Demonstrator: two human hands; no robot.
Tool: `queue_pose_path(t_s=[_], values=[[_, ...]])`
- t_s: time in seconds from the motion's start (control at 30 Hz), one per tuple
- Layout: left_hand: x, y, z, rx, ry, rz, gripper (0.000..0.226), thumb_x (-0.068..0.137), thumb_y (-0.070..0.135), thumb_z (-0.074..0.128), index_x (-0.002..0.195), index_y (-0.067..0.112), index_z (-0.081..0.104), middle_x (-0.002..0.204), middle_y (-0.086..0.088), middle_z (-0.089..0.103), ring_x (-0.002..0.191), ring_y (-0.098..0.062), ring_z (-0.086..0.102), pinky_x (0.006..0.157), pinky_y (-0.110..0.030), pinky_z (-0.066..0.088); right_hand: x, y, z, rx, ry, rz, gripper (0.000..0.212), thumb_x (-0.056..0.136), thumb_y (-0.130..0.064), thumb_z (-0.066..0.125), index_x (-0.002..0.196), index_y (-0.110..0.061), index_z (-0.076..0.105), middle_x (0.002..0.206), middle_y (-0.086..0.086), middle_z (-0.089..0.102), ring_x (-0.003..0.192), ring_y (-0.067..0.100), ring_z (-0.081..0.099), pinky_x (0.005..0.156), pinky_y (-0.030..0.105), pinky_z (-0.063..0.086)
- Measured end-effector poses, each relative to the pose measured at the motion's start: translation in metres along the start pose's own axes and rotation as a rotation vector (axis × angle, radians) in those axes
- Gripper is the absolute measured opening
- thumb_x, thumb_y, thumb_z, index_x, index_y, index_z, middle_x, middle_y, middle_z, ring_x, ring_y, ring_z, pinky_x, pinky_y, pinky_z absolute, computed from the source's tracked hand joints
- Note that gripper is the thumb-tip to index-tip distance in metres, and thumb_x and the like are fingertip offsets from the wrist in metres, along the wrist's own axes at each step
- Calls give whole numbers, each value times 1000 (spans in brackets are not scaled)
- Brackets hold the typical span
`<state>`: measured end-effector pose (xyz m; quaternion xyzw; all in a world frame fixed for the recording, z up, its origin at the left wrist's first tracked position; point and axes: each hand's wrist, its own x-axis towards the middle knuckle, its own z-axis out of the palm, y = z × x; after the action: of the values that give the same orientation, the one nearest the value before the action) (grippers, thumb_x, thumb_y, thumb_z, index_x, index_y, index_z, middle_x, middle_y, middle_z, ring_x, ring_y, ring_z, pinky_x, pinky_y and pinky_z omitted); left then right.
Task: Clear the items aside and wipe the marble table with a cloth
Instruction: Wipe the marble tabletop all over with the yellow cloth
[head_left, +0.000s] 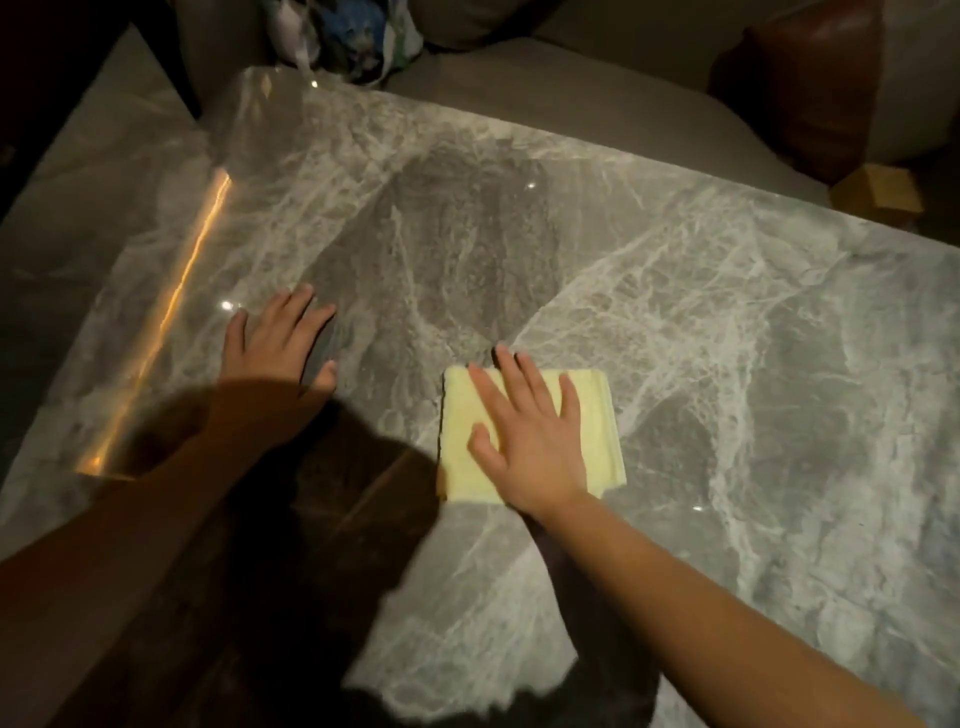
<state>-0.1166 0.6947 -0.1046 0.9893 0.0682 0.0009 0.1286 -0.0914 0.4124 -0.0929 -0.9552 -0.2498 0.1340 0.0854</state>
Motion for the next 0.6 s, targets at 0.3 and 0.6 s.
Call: queue_pose_path(t_s=[0.3, 0.6], values=[[1, -9, 0, -15, -33, 38, 64, 87, 50, 33, 142, 18, 38, 156, -7, 27, 145, -24, 20, 113, -53, 20, 169, 17, -39, 38, 130, 146, 52, 100, -40, 24, 152, -32, 22, 163, -1, 11, 150, 18, 5, 116, 55, 4], [1, -11, 1, -69, -17, 36, 62, 85, 49, 41, 140, 21, 39, 156, -5, 28, 145, -21, 21, 110, -55, 27, 235, 27, -56, 12, 167, 139, 54, 99, -37, 20, 152, -28, 20, 162, 3, 12, 150, 23, 7, 116, 58, 3]])
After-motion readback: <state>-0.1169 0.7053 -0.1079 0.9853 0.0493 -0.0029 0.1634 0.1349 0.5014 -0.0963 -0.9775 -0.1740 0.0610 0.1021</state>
